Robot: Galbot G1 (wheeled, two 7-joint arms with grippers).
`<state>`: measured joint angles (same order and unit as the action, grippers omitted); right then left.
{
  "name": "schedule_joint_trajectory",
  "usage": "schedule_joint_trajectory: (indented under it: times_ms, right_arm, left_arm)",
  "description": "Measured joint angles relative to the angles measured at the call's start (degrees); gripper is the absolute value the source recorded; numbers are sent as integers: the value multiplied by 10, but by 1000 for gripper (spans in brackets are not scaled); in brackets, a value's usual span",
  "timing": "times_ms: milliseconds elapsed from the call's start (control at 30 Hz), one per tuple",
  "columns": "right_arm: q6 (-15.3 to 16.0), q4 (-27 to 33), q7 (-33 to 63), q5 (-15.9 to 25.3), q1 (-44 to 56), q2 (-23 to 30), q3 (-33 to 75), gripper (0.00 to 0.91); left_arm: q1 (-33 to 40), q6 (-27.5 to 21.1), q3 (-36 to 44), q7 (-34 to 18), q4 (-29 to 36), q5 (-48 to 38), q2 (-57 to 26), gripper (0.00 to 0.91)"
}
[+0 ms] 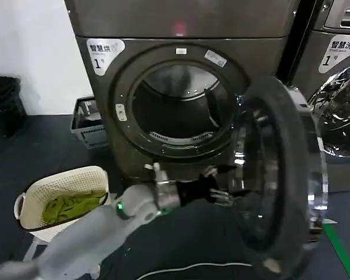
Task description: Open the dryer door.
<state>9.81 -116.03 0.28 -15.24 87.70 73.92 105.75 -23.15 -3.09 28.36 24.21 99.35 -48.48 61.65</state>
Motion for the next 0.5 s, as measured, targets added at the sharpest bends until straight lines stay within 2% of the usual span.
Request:
schedule_joint_trajectory:
  times_ms: [167,500]
  right_arm:
    - [-1,-8,-2,10,17,10,32,907]
    - [-4,-7,-10,-7,36,8,70,907]
  left_arm:
    - [34,4,35,-9,-29,2,34,907]
    - [90,38,81,-17,-118,35,127,907]
